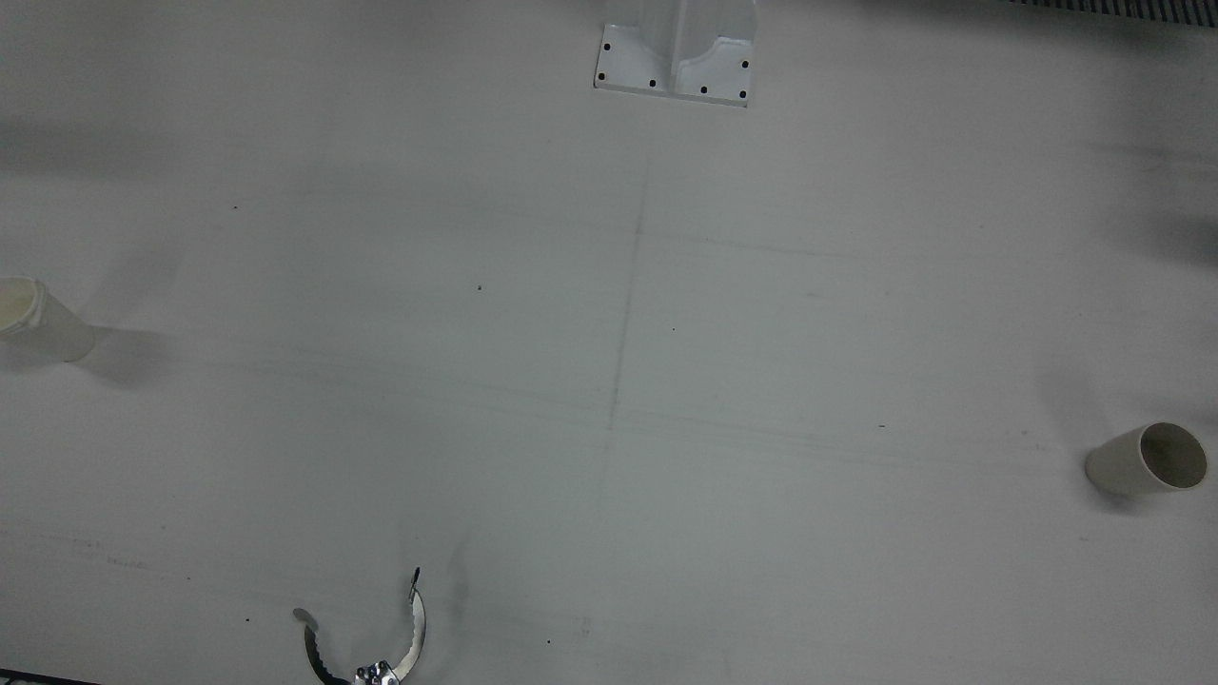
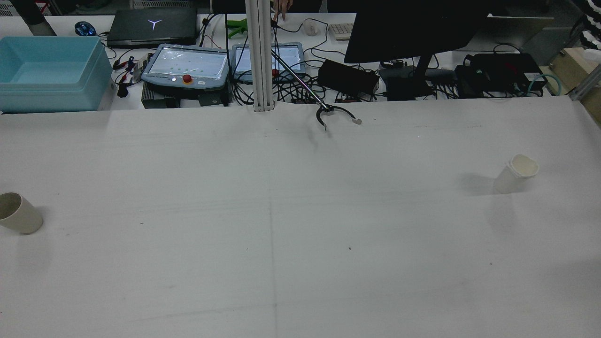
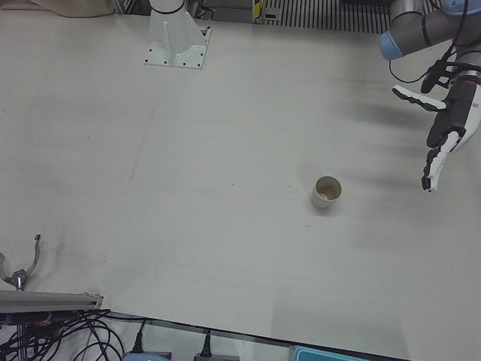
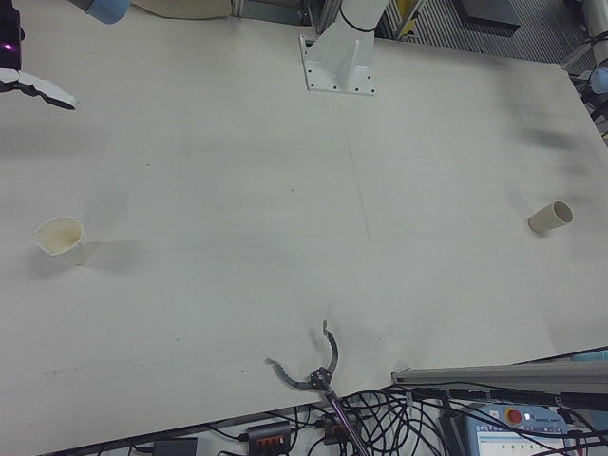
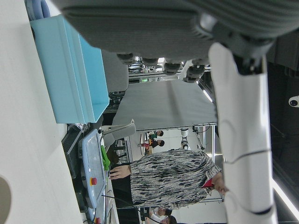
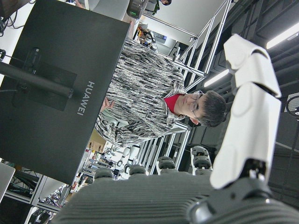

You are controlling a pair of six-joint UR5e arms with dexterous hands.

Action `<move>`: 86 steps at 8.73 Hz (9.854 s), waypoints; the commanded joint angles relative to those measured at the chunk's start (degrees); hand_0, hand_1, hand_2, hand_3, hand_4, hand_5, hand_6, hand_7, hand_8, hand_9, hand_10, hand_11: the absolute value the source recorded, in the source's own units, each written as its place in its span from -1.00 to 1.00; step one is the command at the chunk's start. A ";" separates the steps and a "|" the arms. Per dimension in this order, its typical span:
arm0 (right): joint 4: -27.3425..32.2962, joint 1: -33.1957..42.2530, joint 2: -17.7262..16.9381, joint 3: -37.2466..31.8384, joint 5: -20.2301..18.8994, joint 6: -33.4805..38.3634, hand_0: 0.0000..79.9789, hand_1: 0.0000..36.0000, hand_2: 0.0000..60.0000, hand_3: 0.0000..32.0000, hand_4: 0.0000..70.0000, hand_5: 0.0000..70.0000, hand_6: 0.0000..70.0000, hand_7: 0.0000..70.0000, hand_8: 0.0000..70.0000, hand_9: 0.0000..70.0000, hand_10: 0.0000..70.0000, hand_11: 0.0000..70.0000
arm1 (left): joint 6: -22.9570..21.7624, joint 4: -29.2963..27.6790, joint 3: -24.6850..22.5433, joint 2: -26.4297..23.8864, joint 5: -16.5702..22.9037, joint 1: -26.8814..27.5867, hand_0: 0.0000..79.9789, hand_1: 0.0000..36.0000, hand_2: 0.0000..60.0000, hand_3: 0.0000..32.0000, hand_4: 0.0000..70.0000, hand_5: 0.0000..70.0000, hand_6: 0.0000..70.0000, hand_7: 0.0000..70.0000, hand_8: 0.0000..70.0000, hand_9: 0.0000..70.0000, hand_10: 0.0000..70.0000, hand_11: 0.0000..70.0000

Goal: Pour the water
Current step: 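Move both hands toward the beige paper cups at the table edges, then close the left hand around the nearer beige cup and the right hand around the other, then lift both cups and bring them toward the table center, then tilt the right hand's cup over the left hand's cup to pour, then raise the right hand's cup upright and pull it away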

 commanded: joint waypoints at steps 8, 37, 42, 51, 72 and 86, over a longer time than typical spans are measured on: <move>17.87 -7.62 -4.50 -20.74 0.08 -3.21 0.28 0.31 -0.37 -1.00 -1.00 -0.81 -0.77 -1.00 -0.98 -1.00 -1.00 -1.00 | 13.76 -14.05 14.61 0.98 -0.67 1.35 0.58 -0.15 -1.00 -1.00 -0.45 -1.00 -0.76 -0.88 -0.98 -1.00 -0.99 -0.92; 29.78 -0.40 -12.94 -24.04 -4.93 -0.84 0.27 0.29 -0.50 -1.00 -1.00 -0.85 -0.92 -1.00 -1.00 -1.00 -1.00 -1.00 | 6.41 13.93 6.16 -17.65 -21.15 32.20 1.00 1.00 1.00 -1.00 0.07 1.00 -0.67 -0.67 -0.95 -0.97 -0.89 -0.71; 47.13 -10.46 -2.07 -52.71 -4.75 -2.07 0.36 0.54 -0.20 -1.00 -1.00 -0.79 -0.72 -0.98 -0.97 -1.00 -1.00 -1.00 | -1.41 31.99 -5.68 -22.21 -32.38 44.23 1.00 1.00 1.00 -1.00 0.08 1.00 -0.67 -0.66 -0.95 -0.97 -0.91 -0.74; 47.27 -15.52 1.28 -51.00 -4.40 -5.15 0.53 0.87 -0.03 -1.00 -0.98 -0.75 -0.58 -0.62 -0.95 -0.97 -1.00 -1.00 | -1.51 33.06 -4.37 -23.89 -35.74 46.27 1.00 1.00 1.00 -1.00 0.02 1.00 -0.66 -0.69 -0.95 -0.98 -0.89 -0.71; -24.12 -25.95 32.14 14.65 7.89 -37.44 1.00 1.00 1.00 -1.00 0.72 -0.23 1.00 1.00 0.48 0.95 -0.83 -0.63 | 0.34 53.88 7.92 -60.41 -36.80 62.87 1.00 1.00 1.00 -1.00 0.01 1.00 -0.63 -0.69 -0.95 -0.98 -0.90 -0.73; -24.13 -23.87 14.00 20.38 19.07 -28.44 1.00 1.00 1.00 -1.00 -0.30 -0.27 0.63 1.00 0.15 0.51 -0.83 -0.61 | -1.86 55.57 -0.46 -55.33 -35.92 57.54 1.00 1.00 1.00 -1.00 0.07 1.00 -0.62 -0.69 -0.93 -0.98 -0.89 -0.71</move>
